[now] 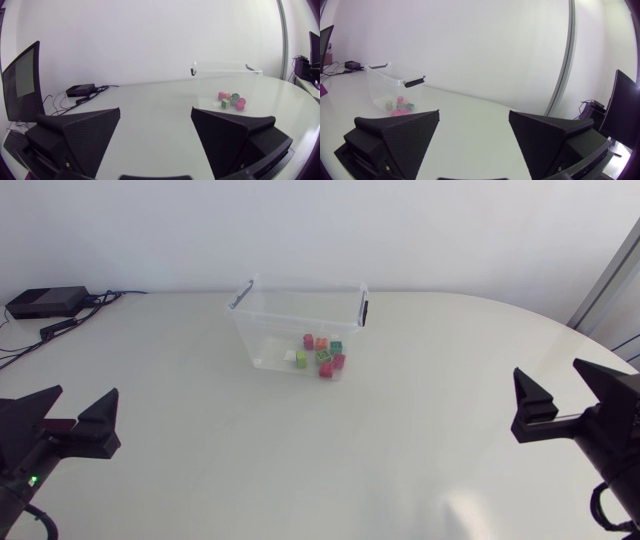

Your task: Place the duplo bricks in the container

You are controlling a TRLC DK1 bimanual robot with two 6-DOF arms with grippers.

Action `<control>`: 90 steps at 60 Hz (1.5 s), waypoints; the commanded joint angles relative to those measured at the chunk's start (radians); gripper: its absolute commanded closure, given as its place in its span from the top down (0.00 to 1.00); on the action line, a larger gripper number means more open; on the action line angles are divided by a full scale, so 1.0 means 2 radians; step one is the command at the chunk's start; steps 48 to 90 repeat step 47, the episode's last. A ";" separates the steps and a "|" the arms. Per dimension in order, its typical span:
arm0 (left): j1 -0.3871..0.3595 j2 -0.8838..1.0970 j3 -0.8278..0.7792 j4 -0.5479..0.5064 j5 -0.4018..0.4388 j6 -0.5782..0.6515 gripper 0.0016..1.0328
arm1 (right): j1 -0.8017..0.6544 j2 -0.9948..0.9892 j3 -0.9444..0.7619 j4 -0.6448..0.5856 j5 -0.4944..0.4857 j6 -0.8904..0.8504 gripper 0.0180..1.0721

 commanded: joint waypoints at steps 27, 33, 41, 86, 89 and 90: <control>-0.039 -0.095 -0.070 0.018 -0.014 -0.052 0.94 | -0.002 -0.134 -0.086 -0.037 -0.009 0.082 0.95; -0.047 -0.115 -0.083 0.020 -0.017 -0.061 0.94 | -0.002 -0.162 -0.102 -0.044 -0.011 0.097 0.95; -0.050 -0.121 -0.087 0.021 -0.017 -0.064 0.94 | -0.002 -0.171 -0.107 -0.046 -0.011 0.101 0.95; -0.050 -0.121 -0.087 0.021 -0.017 -0.064 0.94 | -0.002 -0.171 -0.107 -0.046 -0.011 0.101 0.95; -0.050 -0.121 -0.087 0.021 -0.017 -0.064 0.94 | -0.002 -0.171 -0.107 -0.046 -0.011 0.101 0.95; -0.050 -0.121 -0.087 0.021 -0.017 -0.064 0.94 | -0.002 -0.171 -0.107 -0.046 -0.011 0.101 0.95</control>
